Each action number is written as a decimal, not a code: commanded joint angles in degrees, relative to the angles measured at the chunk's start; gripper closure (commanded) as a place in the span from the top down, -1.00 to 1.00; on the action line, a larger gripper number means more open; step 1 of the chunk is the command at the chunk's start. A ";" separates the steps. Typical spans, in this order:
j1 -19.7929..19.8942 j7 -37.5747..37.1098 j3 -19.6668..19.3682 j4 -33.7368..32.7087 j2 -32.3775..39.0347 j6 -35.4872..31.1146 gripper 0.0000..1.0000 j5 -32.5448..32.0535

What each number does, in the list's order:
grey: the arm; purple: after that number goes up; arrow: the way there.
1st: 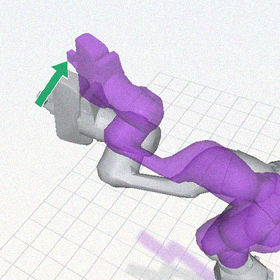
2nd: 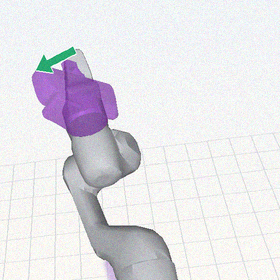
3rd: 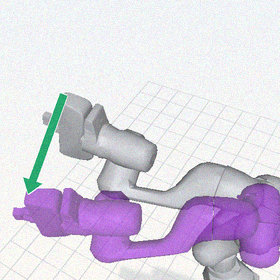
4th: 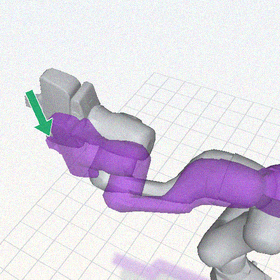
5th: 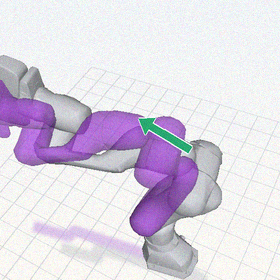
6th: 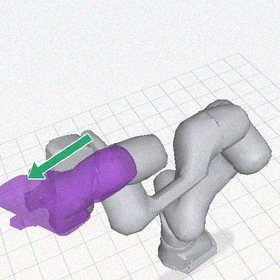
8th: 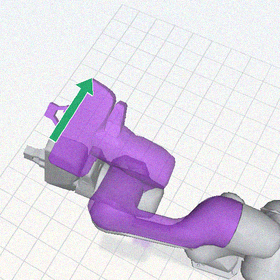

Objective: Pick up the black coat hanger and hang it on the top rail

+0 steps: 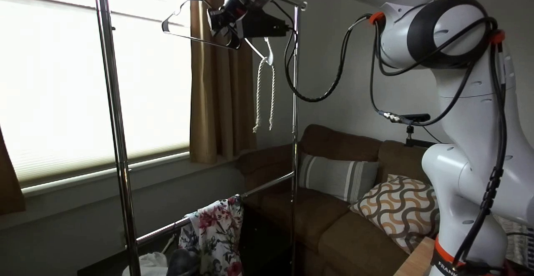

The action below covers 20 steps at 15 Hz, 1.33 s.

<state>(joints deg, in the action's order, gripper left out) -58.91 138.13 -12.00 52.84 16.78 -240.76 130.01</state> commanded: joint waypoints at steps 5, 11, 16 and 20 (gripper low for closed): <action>3.18 5.68 1.47 -4.96 -3.89 -2.00 0.97 5.18; 4.93 4.88 3.49 -3.32 -10.11 -1.47 1.00 0.63; 6.19 2.87 6.09 -0.41 -15.42 -2.00 1.00 -5.33; 7.49 -3.00 3.09 9.39 -19.86 -1.78 1.00 -20.20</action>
<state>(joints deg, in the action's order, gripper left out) -51.72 138.72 -7.43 52.39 1.67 -241.54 117.53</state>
